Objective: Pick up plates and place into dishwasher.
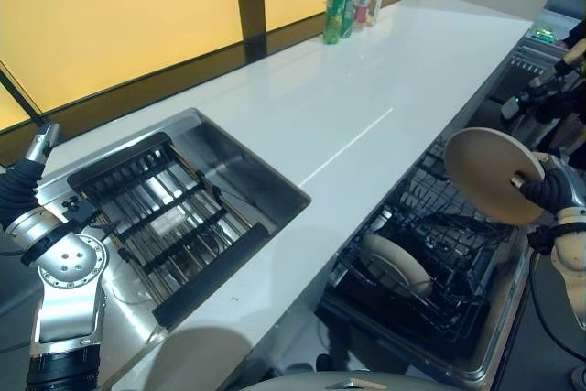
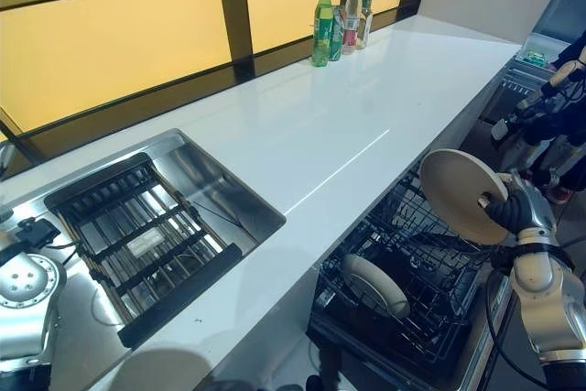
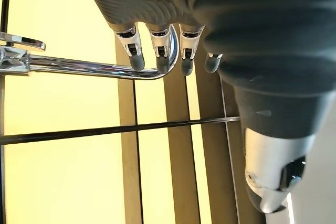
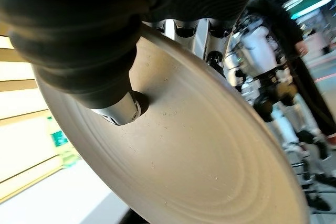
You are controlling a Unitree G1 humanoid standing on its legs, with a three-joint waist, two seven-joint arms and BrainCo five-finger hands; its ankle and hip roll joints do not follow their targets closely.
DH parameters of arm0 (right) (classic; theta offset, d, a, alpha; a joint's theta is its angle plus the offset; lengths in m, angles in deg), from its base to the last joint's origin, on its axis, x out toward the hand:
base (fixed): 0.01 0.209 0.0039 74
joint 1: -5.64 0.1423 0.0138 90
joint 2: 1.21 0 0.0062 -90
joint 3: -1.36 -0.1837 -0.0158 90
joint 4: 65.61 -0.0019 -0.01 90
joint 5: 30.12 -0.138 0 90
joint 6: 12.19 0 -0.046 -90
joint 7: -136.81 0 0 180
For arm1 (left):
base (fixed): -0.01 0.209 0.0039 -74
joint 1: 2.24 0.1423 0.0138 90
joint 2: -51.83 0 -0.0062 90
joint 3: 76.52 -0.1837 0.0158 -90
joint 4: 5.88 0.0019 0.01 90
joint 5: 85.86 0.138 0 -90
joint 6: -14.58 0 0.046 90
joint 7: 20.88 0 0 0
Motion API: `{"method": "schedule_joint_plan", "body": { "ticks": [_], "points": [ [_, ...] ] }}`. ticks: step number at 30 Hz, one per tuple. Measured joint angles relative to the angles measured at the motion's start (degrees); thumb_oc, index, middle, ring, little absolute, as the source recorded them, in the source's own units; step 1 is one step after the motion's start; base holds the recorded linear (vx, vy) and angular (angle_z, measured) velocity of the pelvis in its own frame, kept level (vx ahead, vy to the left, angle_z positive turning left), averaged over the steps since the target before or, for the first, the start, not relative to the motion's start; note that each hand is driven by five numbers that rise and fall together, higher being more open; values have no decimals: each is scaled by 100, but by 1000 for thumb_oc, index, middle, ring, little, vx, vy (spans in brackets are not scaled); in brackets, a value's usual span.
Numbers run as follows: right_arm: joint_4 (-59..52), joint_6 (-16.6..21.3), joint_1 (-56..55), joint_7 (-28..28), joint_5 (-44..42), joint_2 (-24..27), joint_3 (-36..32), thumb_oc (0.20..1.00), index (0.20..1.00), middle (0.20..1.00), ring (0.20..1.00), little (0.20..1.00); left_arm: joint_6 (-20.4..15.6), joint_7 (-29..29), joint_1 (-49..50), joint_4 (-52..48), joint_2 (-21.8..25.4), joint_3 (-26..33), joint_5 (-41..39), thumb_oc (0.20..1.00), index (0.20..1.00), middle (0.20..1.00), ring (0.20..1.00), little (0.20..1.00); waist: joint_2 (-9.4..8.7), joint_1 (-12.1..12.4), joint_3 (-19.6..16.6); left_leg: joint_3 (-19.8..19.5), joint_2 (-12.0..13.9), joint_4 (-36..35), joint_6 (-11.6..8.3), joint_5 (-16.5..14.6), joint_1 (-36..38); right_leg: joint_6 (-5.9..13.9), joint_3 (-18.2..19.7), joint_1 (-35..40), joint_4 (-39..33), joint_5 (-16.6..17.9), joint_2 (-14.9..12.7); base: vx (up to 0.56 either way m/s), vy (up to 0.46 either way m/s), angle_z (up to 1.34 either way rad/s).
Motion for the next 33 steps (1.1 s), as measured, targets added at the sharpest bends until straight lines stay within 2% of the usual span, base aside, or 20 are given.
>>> {"method": "schedule_joint_plan", "body": {
  "ticks": [5, 12, 18, 23, 25, 29, 33],
  "points": [
    [244, 60, -336, 233, 342, -35, -1, 200, 200, 200, 200, 200, 0, -248, 220, 101, -22, 4, -1, 1000, 1000, 1000, 1000, 1000, 45, 15, 3, -41, 100, 2, -95, -20, 59, -101, -140, 140, -46, -29, 84, 48, -222, 8],
    [937, 97, -482, 222, 394, -35, 14, 200, 200, 200, 200, 200, 0, -397, 344, 102, -24, 10, -5, 1000, 1000, 1000, 1000, 1000, 127, 18, 76, -200, 144, 82, -147, -52, -109, -150, -317, 69, -47, -64, 114, -27, -160, 12],
    [1206, 124, -450, -383, 382, -32, 136, 200, 200, 200, 200, 200, 2, -495, 331, 101, -5, 9, -4, 1000, 1000, 1000, 1000, 1000, 132, 41, 229, -322, 177, 212, -221, -96, -336, -221, -430, -73, -45, -57, 154, -4, -130, 8],
    [1556, 161, -69, -751, 384, -19, 711, 200, 200, 200, 200, 200, 2, -484, 149, 119, 2, -37, 33, 1000, 1000, 1000, 1000, 1000, 101, 137, 388, -340, 218, 295, -277, -127, -504, -265, -453, -203, -43, -33, 208, -56, -101, 2],
    [1830, 169, 171, -667, 382, -4, 1057, 200, 200, 200, 200, 200, -3, -410, -67, 191, 81, -187, 48, 1000, 1000, 1000, 1000, 1000, 96, 155, 440, -349, 203, 398, -293, -133, -766, -279, -463, -411, -38, 13, 210, -178, -92, 1],
    [2315, 227, 1105, -196, 380, 10, 1664, 200, 200, 200, 200, 200, -9, -188, -558, 562, 451, -547, 59, 1000, 1000, 1000, 1000, 1000, 126, 169, 817, -350, 198, 549, -347, -103, -1139, -301, -457, -711, -36, 166, 227, -132, -73, -2],
    [2581, 246, 1640, 190, 376, 39, 2004, 200, 200, 200, 200, 200, -26, 57, -918, 649, 518, -782, 68, 1000, 1000, 1000, 1000, 1000, 190, 175, 1185, -350, 202, 646, -390, -82, -1407, -333, -458, -944, -26, 244, 247, -55, -51, -1]
  ]
}}
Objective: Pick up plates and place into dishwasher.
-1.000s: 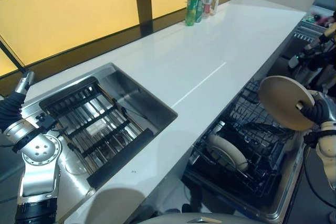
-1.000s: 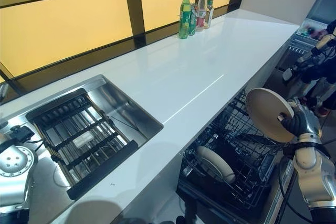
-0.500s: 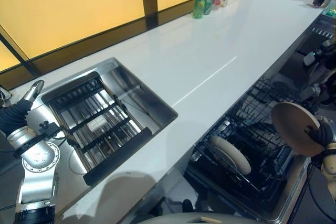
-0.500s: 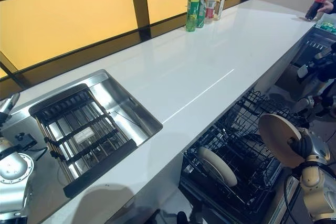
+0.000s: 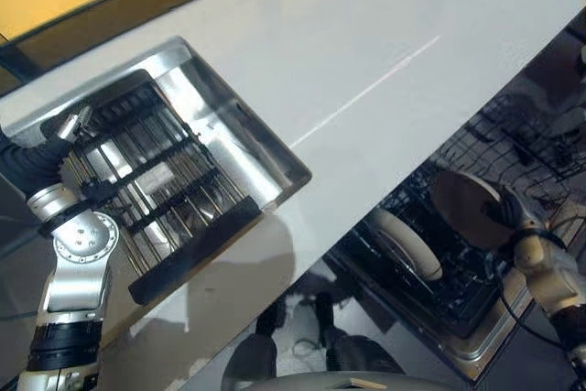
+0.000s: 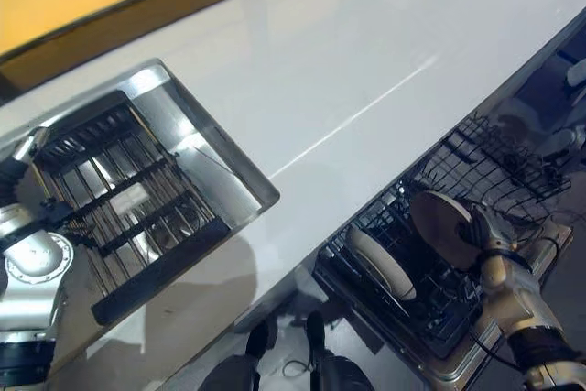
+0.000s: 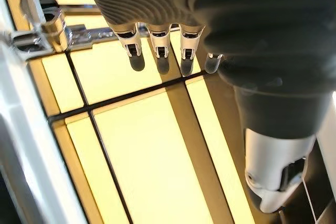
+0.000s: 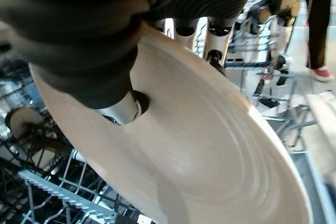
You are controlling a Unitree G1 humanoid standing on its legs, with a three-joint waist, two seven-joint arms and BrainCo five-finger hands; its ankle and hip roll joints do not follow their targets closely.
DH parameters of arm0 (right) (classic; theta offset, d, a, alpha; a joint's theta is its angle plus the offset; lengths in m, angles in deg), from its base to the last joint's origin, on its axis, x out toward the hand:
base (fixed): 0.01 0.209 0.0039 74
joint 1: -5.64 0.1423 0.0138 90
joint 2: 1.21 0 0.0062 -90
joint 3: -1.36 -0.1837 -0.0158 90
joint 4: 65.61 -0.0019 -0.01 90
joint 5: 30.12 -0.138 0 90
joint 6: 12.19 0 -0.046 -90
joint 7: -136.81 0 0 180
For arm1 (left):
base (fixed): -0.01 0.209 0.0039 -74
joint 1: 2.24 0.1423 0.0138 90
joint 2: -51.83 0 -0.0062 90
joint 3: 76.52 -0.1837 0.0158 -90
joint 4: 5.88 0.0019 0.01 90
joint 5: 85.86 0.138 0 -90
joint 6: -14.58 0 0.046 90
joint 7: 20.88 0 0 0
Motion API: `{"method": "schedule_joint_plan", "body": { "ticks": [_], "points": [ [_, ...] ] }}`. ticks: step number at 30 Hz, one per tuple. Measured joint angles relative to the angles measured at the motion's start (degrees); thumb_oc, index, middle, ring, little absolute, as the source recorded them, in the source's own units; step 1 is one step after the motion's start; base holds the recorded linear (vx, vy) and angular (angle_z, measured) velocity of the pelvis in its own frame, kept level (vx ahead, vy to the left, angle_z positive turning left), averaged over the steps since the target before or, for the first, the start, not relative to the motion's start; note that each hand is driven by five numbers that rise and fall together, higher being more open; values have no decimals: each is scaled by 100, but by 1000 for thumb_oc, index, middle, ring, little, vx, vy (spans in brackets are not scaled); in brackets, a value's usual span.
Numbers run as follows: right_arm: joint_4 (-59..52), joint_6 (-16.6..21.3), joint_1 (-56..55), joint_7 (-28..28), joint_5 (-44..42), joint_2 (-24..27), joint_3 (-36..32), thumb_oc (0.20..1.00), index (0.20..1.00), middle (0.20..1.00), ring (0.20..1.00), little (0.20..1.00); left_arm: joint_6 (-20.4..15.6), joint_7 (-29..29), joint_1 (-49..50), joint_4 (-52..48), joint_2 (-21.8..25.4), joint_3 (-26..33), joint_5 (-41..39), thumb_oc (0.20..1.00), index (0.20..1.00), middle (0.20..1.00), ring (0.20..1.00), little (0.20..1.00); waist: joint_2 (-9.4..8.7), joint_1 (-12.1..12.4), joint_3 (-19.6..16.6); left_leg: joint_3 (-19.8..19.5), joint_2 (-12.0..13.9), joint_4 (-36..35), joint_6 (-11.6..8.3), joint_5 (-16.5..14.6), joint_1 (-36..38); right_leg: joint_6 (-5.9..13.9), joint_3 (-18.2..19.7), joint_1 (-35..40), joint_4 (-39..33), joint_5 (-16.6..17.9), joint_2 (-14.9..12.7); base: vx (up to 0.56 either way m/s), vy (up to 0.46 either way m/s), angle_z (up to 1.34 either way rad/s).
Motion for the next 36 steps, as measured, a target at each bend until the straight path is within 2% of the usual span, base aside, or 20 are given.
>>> {"method": "schedule_joint_plan", "body": {
  "ticks": [7, 12, 15, 16, 17, 22, 28, 36],
  "points": [
    [30, 24, 215, 247, -1, 30, 126, 200, 200, 200, 200, 200, -12, 151, -138, 95, 122, -113, 6, 1000, 1000, 1000, 1000, 1000, 51, -5, 370, 0, 24, 90, -44, -31, -237, -50, -3, -217, 29, 55, 39, -30, -55, -2],
    [242, 9, 379, 305, -294, 46, 344, 200, 200, 200, 200, 200, -14, 149, -348, 115, 155, -120, 8, 1000, 1000, 1000, 1000, 1000, 32, 23, 388, -13, 41, 99, -54, -36, -232, -51, -39, -202, 31, 54, 51, 7, -70, 2],
    [446, 7, 426, 415, -501, 44, 369, 200, 200, 200, 200, 200, -17, 138, -444, 115, 158, -116, 45, 1000, 1000, 1000, 1000, 1000, 28, 150, 390, -40, 43, 150, -70, -48, -231, -51, -65, -185, 61, 52, 63, 16, -50, 4],
    [469, -4, 423, 451, -548, 44, 369, 278, 278, 278, 278, 278, -22, 131, -443, 115, 162, -113, 119, 1000, 1000, 1000, 1000, 1000, 27, 160, 390, -68, 40, 166, -71, -48, -231, -51, -89, -169, 63, 52, 62, 21, -39, 12],
    [469, -13, 422, 465, -556, 42, 369, 1000, 1000, 1000, 1000, 1000, -31, 116, -443, 115, 161, -114, 173, 1000, 1000, 1000, 1000, 1000, 24, 161, 390, -90, 38, 181, -72, -49, -230, -50, -113, -152, 63, 51, 61, 16, -36, 15],
    [468, -271, 311, 532, -566, -58, 335, 1000, 1000, 1000, 1000, 1000, -120, 17, -439, 114, 161, -105, 217, 1000, 1000, 1000, 1000, 1000, 3, 262, 380, -158, 29, 218, -78, -45, -222, -19, -177, -105, 72, 28, 55, 1, -30, 7],
    [434, -380, 171, 692, -889, -313, 229, 1000, 1000, 1000, 1000, 1000, -120, -153, -440, 113, 161, -90, 217, 1000, 1000, 1000, 1000, 1000, -91, 260, 327, -158, 27, 223, -78, -45, -206, -40, -181, -84, 75, 42, 54, -14, -28, 1],
    [-557, -607, -257, 751, -988, -757, -743, 1000, 1000, 1000, 1000, 1000, -163, -353, -198, 87, 156, 427, 224, 1000, 1000, 1000, 1000, 1000, -241, 141, 202, -51, 43, 166, -74, -46, -16, -21, -91, 38, 78, 29, 59, -23, -4, -5]
  ]
}}
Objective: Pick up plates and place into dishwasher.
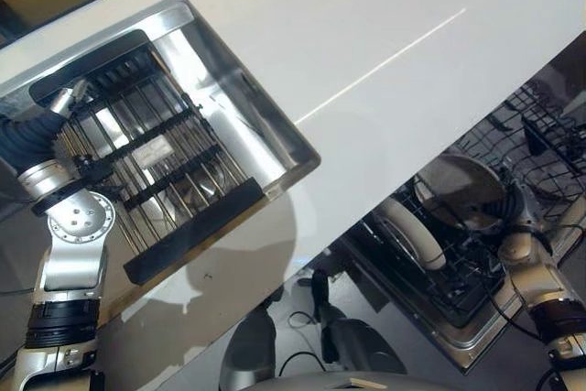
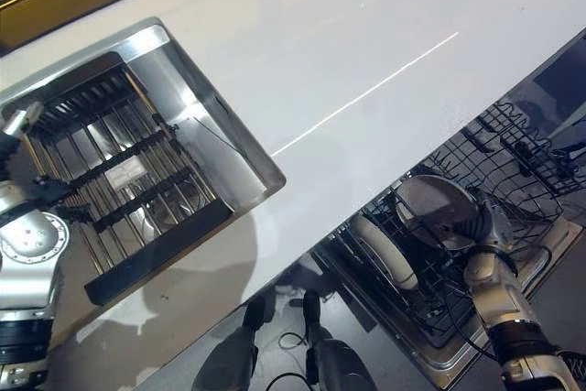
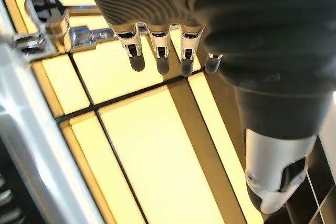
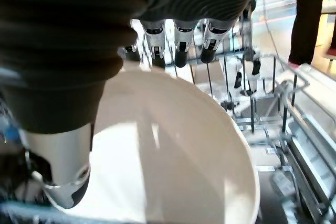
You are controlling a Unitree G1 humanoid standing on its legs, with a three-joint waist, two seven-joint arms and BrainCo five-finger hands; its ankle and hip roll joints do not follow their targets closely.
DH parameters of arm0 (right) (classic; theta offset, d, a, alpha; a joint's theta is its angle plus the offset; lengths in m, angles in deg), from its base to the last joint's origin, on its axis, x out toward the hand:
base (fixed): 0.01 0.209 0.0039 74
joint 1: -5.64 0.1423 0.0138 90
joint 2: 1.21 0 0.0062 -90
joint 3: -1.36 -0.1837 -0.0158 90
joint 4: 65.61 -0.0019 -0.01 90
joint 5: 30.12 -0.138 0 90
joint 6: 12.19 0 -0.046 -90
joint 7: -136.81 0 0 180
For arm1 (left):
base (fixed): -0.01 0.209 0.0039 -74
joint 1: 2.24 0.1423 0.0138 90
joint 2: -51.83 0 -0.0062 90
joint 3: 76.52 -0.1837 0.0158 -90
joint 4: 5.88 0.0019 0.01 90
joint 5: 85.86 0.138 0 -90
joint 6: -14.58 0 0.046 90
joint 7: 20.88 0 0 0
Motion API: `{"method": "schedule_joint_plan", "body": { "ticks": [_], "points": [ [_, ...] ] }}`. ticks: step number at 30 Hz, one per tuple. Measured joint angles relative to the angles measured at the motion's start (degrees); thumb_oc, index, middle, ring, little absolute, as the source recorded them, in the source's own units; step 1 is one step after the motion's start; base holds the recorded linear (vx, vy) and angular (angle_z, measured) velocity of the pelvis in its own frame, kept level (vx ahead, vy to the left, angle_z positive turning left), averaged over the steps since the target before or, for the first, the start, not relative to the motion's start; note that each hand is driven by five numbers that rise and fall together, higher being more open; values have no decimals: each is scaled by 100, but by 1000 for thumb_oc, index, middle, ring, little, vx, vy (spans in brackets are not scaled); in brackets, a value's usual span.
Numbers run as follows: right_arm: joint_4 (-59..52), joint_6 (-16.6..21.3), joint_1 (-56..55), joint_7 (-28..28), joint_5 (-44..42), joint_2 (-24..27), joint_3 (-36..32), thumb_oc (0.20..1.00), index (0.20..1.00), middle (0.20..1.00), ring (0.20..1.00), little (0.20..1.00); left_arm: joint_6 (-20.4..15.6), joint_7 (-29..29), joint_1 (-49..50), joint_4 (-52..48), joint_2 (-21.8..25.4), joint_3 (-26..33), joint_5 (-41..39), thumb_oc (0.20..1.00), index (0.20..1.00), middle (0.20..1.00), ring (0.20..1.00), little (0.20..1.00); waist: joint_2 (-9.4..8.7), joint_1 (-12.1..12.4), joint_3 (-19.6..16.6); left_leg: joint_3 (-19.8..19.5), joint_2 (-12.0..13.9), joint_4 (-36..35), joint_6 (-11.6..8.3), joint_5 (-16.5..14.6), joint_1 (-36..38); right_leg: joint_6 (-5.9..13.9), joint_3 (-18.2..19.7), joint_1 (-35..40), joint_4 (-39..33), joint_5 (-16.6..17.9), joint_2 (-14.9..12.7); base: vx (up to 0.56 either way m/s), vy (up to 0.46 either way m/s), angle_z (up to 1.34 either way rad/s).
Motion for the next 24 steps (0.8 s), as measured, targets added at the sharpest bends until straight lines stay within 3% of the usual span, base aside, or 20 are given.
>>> {"method": "schedule_joint_plan", "body": {
  "ticks": [6, 10, 15, 21, 24],
  "points": [
    [-479, -46, -506, 15, -4, -312, -630, 1000, 1000, 1000, 1000, 1000, 0, -250, 493, -20, -48, 145, 232, 1000, 1000, 1000, 1000, 1000, -46, -31, -273, 148, 22, -60, 8, -6, 169, -8, 130, 87, 6, -13, 19, -35, -5, -12],
    [-845, -114, -774, 125, -5, -556, -880, 1000, 1000, 1000, 1000, 1000, -3, -314, 757, -33, -316, 189, 233, 1000, 1000, 1000, 1000, 1000, 33, -45, -408, 298, 44, -65, 13, -15, 240, -15, 244, 102, 35, -17, 36, -54, 24, -15],
    [-1097, -149, -1120, 117, 5, -798, -1010, 1000, 1000, 1000, 1000, 1000, -45, -528, 1043, -185, -659, 215, 233, 1000, 1000, 1000, 1000, 1000, 135, -201, -518, 856, 109, 93, 42, -56, 383, -55, 259, 185, 277, -164, 55, -4, 99, -1],
    [-1260, -123, -1465, 290, -40, -872, -1173, 1000, 1000, 1000, 1000, 1000, -44, -580, 1346, -202, -956, 216, 227, 1000, 1000, 1000, 1000, 1000, 427, -432, -692, 1381, 80, 628, 249, -446, 526, -8, 417, 121, 1033, -622, 31, -7, 212, -15],
    [-1387, -76, -1808, 620, -310, -971, -1205, 1000, 1000, 1000, 1000, 1000, -42, -584, 1673, -217, -975, 192, 218, 1000, 1000, 1000, 1000, 1000, 568, -587, -822, 1520, -63, 476, 376, -386, 591, 123, 447, -51, 1405, -802, -110, -100, 310, -10]
  ]
}}
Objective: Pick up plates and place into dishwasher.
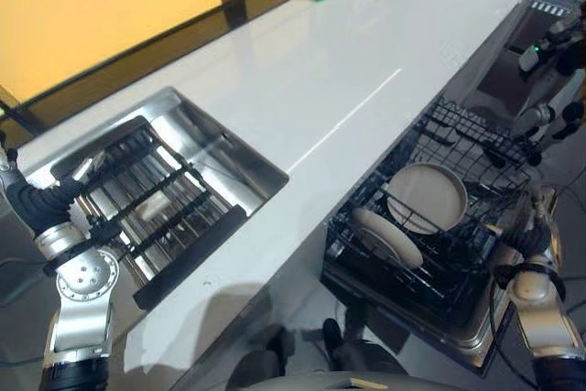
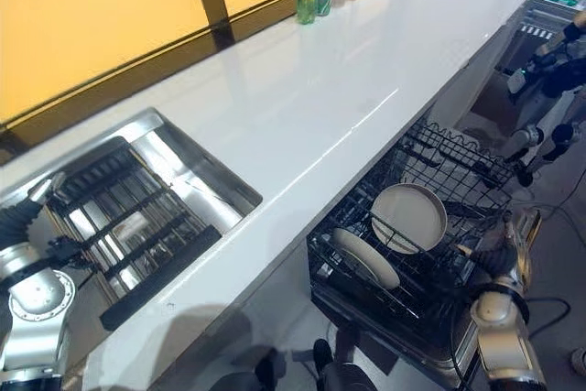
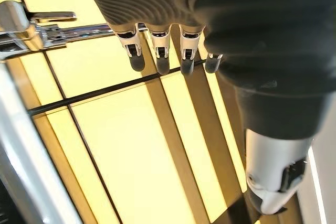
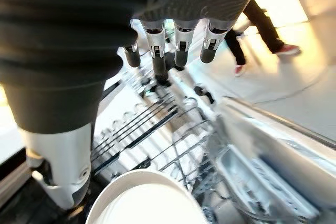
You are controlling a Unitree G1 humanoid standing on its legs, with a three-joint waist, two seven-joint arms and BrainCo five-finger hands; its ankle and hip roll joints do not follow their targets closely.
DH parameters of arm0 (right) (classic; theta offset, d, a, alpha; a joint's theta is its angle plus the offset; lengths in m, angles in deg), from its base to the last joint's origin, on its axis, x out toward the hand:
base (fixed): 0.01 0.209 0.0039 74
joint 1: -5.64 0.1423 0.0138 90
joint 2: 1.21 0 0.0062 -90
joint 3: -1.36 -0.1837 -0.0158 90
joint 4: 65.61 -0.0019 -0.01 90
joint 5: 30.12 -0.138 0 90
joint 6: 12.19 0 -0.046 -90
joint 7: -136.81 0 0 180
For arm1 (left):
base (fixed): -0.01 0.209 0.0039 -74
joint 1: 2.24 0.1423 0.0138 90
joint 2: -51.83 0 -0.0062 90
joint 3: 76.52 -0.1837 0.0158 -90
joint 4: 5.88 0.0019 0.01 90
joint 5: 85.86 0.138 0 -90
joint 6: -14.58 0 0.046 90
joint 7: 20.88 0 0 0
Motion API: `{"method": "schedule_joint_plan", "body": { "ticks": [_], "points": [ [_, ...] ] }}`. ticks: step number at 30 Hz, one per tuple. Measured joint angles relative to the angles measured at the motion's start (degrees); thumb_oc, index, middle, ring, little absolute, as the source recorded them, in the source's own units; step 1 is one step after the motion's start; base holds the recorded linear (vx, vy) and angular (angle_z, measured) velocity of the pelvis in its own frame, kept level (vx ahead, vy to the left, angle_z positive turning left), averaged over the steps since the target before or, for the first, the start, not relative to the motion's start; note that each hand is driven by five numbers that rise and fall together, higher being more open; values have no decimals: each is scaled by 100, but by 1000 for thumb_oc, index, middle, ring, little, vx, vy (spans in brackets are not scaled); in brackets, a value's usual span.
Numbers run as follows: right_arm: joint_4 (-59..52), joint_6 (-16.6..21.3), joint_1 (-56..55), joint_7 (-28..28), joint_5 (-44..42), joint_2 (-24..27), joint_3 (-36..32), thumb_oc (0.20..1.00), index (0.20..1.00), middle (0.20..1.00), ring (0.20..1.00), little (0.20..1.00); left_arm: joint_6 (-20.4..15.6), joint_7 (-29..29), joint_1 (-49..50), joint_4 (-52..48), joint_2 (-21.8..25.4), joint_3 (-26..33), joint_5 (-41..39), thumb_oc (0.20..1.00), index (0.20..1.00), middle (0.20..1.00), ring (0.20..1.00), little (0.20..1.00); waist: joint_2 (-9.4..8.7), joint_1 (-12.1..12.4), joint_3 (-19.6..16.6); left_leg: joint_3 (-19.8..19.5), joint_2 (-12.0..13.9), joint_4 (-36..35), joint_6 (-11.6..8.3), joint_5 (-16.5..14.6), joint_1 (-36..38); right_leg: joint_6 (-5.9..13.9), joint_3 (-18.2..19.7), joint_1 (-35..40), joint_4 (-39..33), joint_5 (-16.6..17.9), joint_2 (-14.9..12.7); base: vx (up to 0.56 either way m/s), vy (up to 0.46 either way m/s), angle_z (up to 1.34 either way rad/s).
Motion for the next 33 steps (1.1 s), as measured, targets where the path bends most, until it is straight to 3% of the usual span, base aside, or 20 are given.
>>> {"method": "schedule_joint_plan", "body": {
  "ticks": [8, 16, 21, 23, 25, 26, 27, 28, 29, 30, 31, 33],
  "points": [
    [112, 188, -99, 852, -628, -187, -4, 1000, 1000, 1000, 1000, 1000, 32, 137, 74, 1, -376, -191, 8, 1000, 1000, 1000, 1000, 1000, 386, -321, -49, 116, -387, -177, 264, 151, 194, 322, 156, -159, 443, -229, -336, -125, 293, -3],
    [375, 533, -86, 745, -1065, -262, 22, 1000, 1000, 1000, 1000, 1000, 104, 158, 141, -6, -517, -561, 6, 1000, 1000, 1000, 1000, 1000, 705, -369, 280, 244, -599, 34, 304, 115, 271, 402, 298, -358, 1122, -457, -454, -40, 136, -7],
    [522, 823, -20, 682, -1528, -119, 34, 1000, 1000, 1000, 1000, 1000, 106, 351, 35, -13, -511, -1012, 12, 1000, 1000, 1000, 1000, 1000, 759, -434, 364, 295, -709, 617, 344, -11, -375, 441, 397, -945, 1557, -488, -499, -160, 16, -9],
    [717, 917, 358, 733, -1747, 33, 35, 1000, 1000, 1000, 1000, 1000, 113, 579, -192, -8, -493, -1256, 19, 1000, 1000, 1000, 1000, 1000, 750, -493, 575, 361, -723, 990, 376, -77, -831, 507, 396, -1317, 1726, -439, -540, -252, 2, -6],
    [793, 1030, 803, 808, -1983, 203, 33, 1000, 1000, 1000, 1000, 1000, 147, 814, -470, -8, -486, -1459, 22, 1000, 1000, 1000, 1000, 1000, 921, -514, 794, 418, -671, 1214, 411, -68, -1310, 590, 376, -1674, 1808, -367, -518, -189, -7, -14],
    [792, 1076, 974, 832, -2076, 219, 36, 1000, 1000, 1000, 1000, 1000, 160, 885, -626, -6, -437, -1504, 31, 1000, 1000, 1000, 1000, 1000, 890, -521, 908, 448, -668, 1378, 429, -65, -1528, 406, 377, -1884, 2244, -519, -539, -125, 1, -1],
    [792, 1099, 1104, 841, -2158, 242, 36, 1000, 1000, 1000, 1000, 1000, 215, 967, -776, -7, -416, -1567, 37, 1000, 1000, 1000, 1000, 1000, 829, -515, 979, 461, -715, 1554, 406, -83, -1738, 379, 370, -1991, 2688, -827, -559, -77, 14, 3],
    [792, 1109, 1298, 838, -2226, 307, 52, 1000, 1000, 1000, 1000, 1000, 257, 1037, -914, -22, -409, -1619, 23, 1000, 1000, 1000, 1000, 1000, 845, -516, 1109, 460, -768, 1721, 356, -110, -1864, 485, 410, -2102, 2663, -872, -550, -69, 30, 1],
    [791, 1152, 1430, 838, -2298, 403, 76, 1000, 1000, 1000, 1000, 1000, 278, 1109, -1022, -62, -380, -1644, 19, 1000, 1000, 1000, 1000, 1000, 907, -526, 1192, 420, -807, 2028, 244, -193, -2006, 476, 412, -2188, 2696, -866, -543, -22, 35, -11],
    [791, 1197, 1530, 838, -2301, 475, 98, 1000, 1000, 1000, 1000, 1000, 311, 1188, -1083, -98, -378, -1642, 21, 1000, 1000, 1000, 1000, 1000, 935, -523, 1250, 402, -865, 2356, 281, -403, -2022, 475, 422, -2278, 2808, -864, -545, 1, 45, -5],
    [773, 1233, 1657, 848, -2302, 537, 132, 1000, 1000, 1000, 1000, 1000, 342, 1229, -1125, -146, -376, -1641, 23, 1000, 1000, 1000, 1000, 1000, 999, -545, 1255, 360, -904, 2327, 468, -652, -2013, 495, 417, -2371, 2917, -880, -543, 28, 54, -9],
    [775, 1240, 1791, 888, -2339, 617, 192, 1000, 1000, 1000, 1000, 1000, 390, 1311, -1233, -155, -377, -1641, 21, 1000, 1000, 1000, 1000, 1000, 1096, -547, 1348, 399, -917, 2278, 467, -651, -2065, 514, 438, -2450, 2880, -873, -541, 33, 52, -13]
  ]
}}
